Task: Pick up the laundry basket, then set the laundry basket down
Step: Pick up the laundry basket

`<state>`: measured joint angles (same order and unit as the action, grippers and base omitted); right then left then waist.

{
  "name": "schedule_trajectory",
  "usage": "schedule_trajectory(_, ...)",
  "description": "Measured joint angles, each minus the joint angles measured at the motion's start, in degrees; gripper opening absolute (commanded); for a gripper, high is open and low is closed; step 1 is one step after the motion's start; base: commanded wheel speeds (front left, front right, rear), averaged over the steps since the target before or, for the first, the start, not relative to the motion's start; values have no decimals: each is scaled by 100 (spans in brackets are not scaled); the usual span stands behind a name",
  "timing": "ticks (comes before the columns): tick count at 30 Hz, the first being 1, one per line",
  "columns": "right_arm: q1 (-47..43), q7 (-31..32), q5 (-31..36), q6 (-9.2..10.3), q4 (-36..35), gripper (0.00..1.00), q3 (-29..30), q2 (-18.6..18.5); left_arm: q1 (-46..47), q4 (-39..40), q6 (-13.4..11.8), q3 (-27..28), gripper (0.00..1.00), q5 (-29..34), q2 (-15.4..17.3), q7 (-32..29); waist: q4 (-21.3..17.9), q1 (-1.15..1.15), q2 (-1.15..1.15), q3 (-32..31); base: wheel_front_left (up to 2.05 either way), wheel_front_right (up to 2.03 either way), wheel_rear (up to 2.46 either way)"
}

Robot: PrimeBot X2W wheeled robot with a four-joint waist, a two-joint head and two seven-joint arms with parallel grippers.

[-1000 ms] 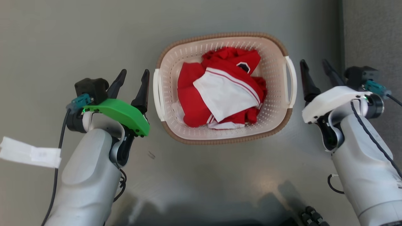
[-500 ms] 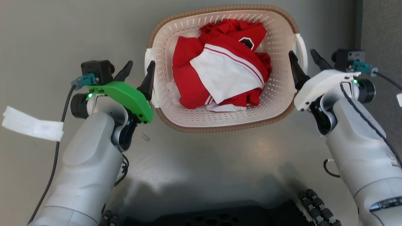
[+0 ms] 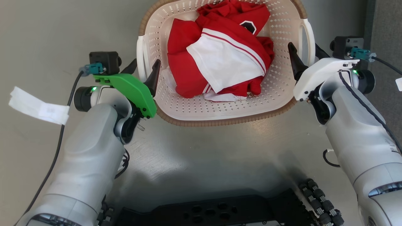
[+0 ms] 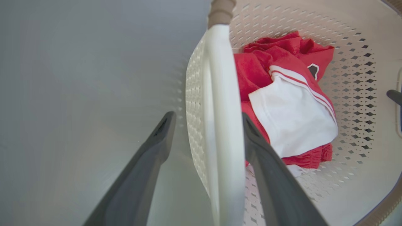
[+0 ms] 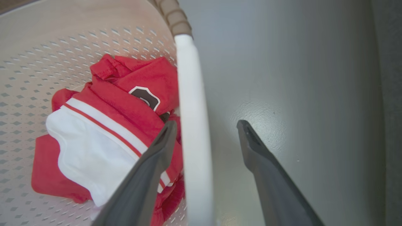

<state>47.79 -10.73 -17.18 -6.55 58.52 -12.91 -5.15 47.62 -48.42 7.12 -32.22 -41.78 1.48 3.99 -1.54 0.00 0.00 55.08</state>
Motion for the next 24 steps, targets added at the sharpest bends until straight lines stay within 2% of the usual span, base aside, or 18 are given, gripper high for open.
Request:
schedule_trajectory(5, 180, -18, 0, -38, 193, 100, -69, 24, 179, -143, 0, -110, 100, -124, -2, 1, -15, 0, 0, 44, 0, 0, 0)
schedule_trajectory(6, 233, -36, -1, -49, 219, 84, -80, 31, 205, -162, 0, -125, 100, -140, -2, 1, -16, 0, 0, 47, 0, 0, 0)
schedule_trajectory(7, 314, -66, -1, -49, 259, 49, -108, 46, 240, -223, 0, -158, 100, -145, -2, 9, -15, 0, 0, 48, 0, 0, 0)
schedule_trajectory(8, 314, -66, -1, -49, 259, 34, -108, 46, 240, -223, 0, -158, 97, -145, -2, 9, -15, 0, 0, 48, 0, 0, 0)
schedule_trajectory(9, 346, -67, -1, -49, 287, 11, -122, 55, 253, -259, 0, -178, 74, -160, -2, 10, -14, 0, 0, 47, 0, 0, 0)
schedule_trajectory(10, 365, -67, -1, -51, 312, 0, -141, 62, 266, -286, 0, -201, 41, -201, -2, 10, -13, 0, 0, 46, 0, 0, 0)
schedule_trajectory(11, 375, -78, -1, -51, 342, 0, -160, 66, 278, -299, 0, -230, 16, -252, -2, 10, -12, 0, 0, 44, 0, 0, 0)
schedule_trajectory(12, 380, -81, -1, -51, 376, 0, -180, 69, 289, -308, 0, -265, 0, -293, -2, 11, -11, 0, 0, 39, 0, 0, 0)
schedule_trajectory(24, 374, -185, -51, -67, 745, 0, -341, 138, 291, -505, -16, -684, 0, -584, 15, 66, -11, 0, 0, -275, 0, 0, 0)
